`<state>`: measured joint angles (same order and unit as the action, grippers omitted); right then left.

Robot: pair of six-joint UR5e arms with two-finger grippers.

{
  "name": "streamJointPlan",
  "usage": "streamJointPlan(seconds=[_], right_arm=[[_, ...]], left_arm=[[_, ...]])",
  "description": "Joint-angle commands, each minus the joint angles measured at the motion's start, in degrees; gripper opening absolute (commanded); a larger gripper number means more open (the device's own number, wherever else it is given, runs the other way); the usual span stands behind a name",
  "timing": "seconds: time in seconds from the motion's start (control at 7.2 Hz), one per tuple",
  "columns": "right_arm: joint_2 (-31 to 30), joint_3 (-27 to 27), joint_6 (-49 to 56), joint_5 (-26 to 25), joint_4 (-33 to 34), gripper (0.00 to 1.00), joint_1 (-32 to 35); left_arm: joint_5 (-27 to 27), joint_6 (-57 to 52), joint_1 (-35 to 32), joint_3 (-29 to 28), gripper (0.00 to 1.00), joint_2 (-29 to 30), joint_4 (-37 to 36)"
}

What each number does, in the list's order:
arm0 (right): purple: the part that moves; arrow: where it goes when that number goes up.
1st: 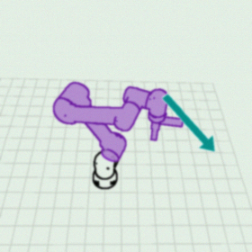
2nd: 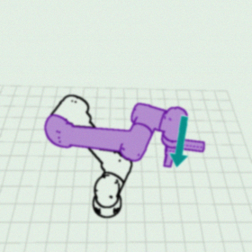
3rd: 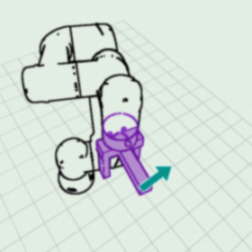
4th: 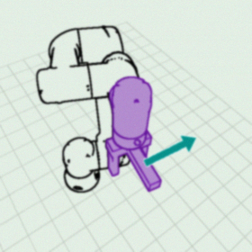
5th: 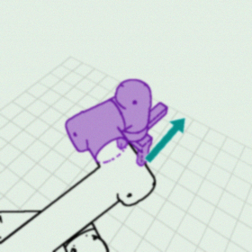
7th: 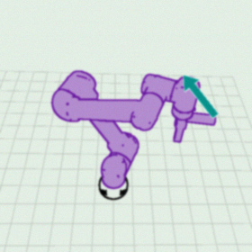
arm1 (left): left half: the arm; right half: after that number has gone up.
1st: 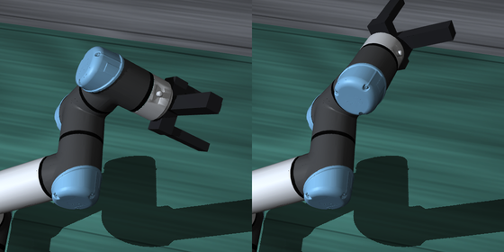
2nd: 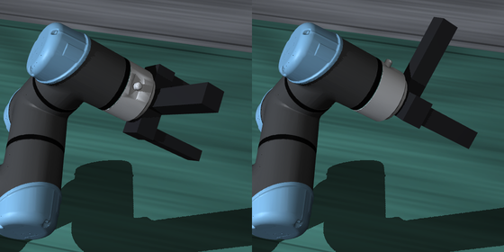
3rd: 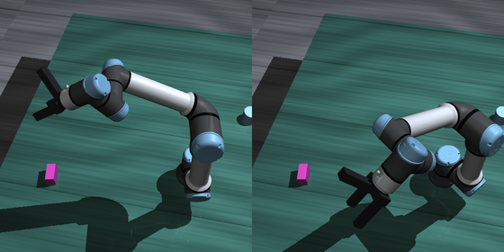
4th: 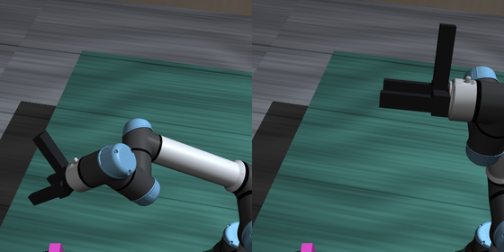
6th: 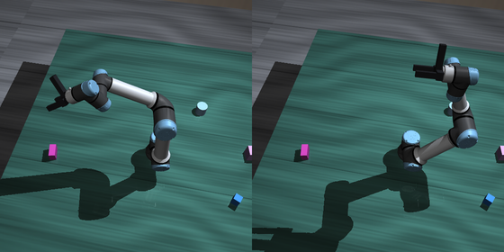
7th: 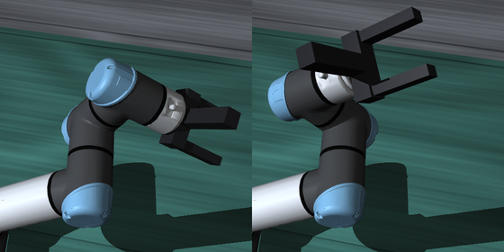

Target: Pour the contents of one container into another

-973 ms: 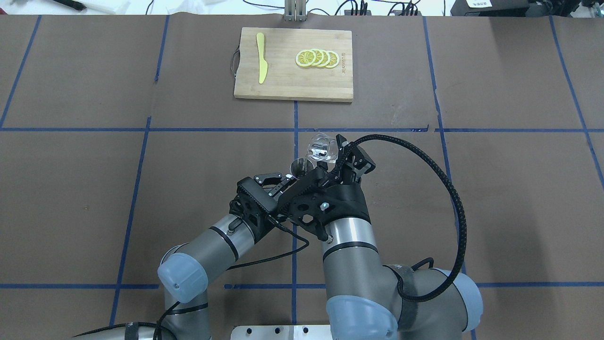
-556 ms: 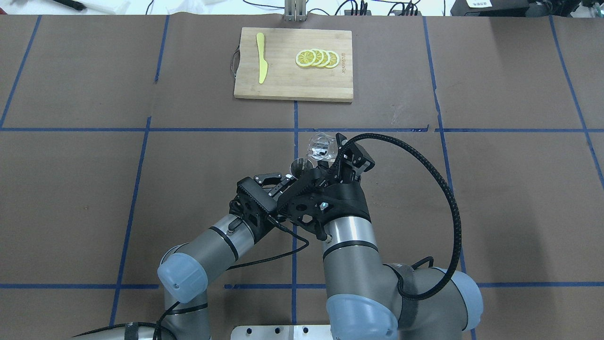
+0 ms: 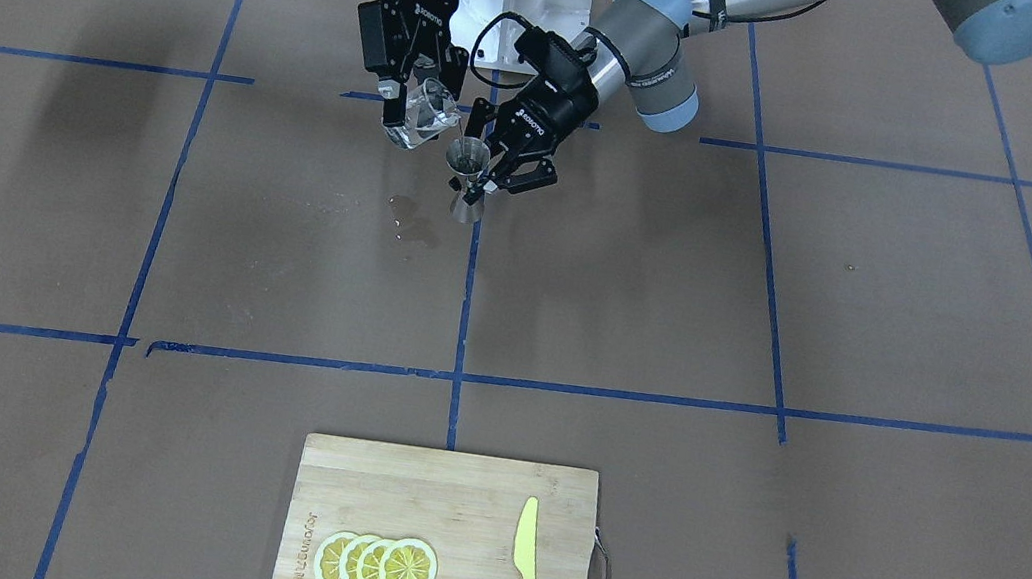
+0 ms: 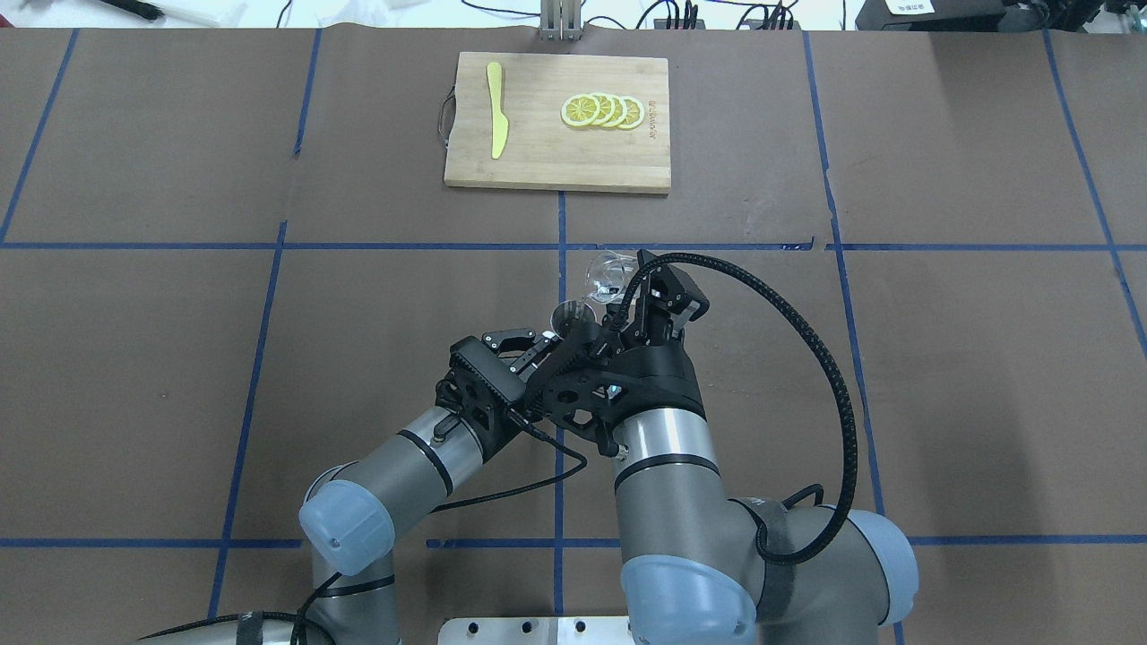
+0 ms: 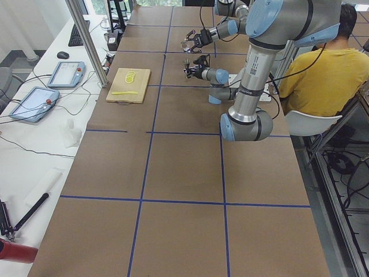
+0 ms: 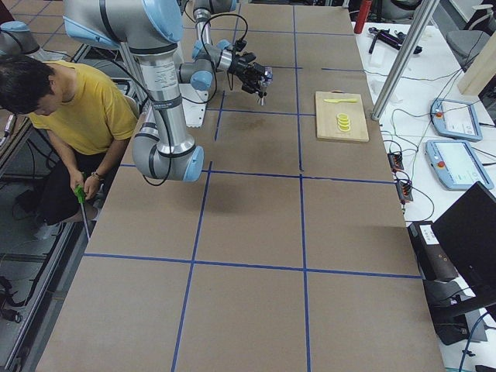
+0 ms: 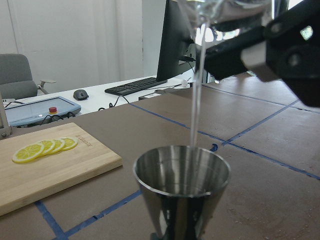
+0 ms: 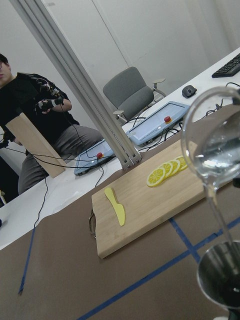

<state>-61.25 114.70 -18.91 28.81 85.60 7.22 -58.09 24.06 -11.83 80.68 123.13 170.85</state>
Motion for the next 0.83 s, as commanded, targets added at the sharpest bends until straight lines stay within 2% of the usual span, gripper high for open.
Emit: streamJointPlan(seconds=[0.0,0.28,0.42,0.56,0.69], right_arm=[[0.0,0.0,2.7,-0.1,0.0,0.00,0.2],[0.3,0.0,2.1,-0.2,-0.6,0.00,0.3],[1.0,0.0,-2.8,0.2,-0.9,0.00,0.3],[1.8,0.0,-12.2,1.6,-1.0,0.00,0.2],[1.8,0.1,-18.1,3.3,-3.7,0.00,0.3]], left_arm=[[0.1,0.0,0.0,0.0,0.00,0.0,-0.1],[0.0,-0.1,0.0,0.1,0.00,0.0,-0.1],[0.0,0.0,0.0,0.1,0.00,-0.1,0.0],[0.1,0.0,0.1,0.1,0.00,-0.1,0.0],[0.1,0.0,0.0,0.2,0.00,-0.1,0.0]])
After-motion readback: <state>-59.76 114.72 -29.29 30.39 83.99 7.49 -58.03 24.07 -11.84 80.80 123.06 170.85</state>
